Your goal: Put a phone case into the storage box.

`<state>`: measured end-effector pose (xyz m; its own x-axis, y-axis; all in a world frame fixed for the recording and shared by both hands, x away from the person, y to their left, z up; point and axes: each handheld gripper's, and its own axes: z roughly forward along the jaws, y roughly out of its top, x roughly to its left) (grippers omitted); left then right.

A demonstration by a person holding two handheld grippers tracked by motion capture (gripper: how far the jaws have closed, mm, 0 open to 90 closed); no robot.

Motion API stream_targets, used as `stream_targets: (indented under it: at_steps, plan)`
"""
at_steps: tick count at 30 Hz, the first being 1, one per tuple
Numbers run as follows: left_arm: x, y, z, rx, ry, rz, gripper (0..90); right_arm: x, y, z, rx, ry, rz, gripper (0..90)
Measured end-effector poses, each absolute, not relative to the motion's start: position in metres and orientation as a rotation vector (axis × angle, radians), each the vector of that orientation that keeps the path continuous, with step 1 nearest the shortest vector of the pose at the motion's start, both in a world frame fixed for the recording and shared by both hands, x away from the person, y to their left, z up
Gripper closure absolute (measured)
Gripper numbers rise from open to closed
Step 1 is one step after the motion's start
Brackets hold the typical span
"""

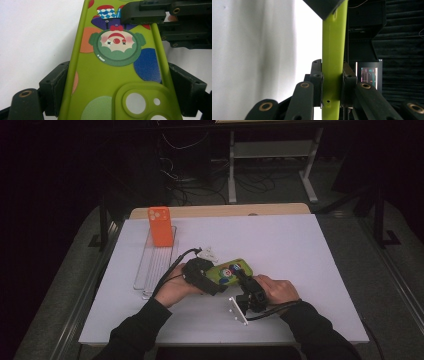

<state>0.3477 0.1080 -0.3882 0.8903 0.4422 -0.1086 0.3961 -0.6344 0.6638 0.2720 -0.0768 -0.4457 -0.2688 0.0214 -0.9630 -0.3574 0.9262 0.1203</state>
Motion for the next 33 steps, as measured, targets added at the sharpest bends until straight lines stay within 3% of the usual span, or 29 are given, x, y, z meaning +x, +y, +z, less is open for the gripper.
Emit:
stream_targets:
  at_steps: [6, 13, 33]
  plan:
    - [0.346, 0.110, -0.386, 2.303, 0.582, 0.111, 12.1, 0.271, -0.077, -0.445, -0.245, 1.815, 0.372, 75.8]
    - [0.343, 0.114, -0.383, 2.271, 0.543, 0.103, 0.2, 0.272, -0.076, -0.445, -0.234, 1.810, 0.372, 75.9]
    - [0.346, 0.129, -0.382, 2.254, 0.560, 0.147, 0.0, 0.286, -0.096, -0.431, 0.025, 1.911, 0.519, 75.9]
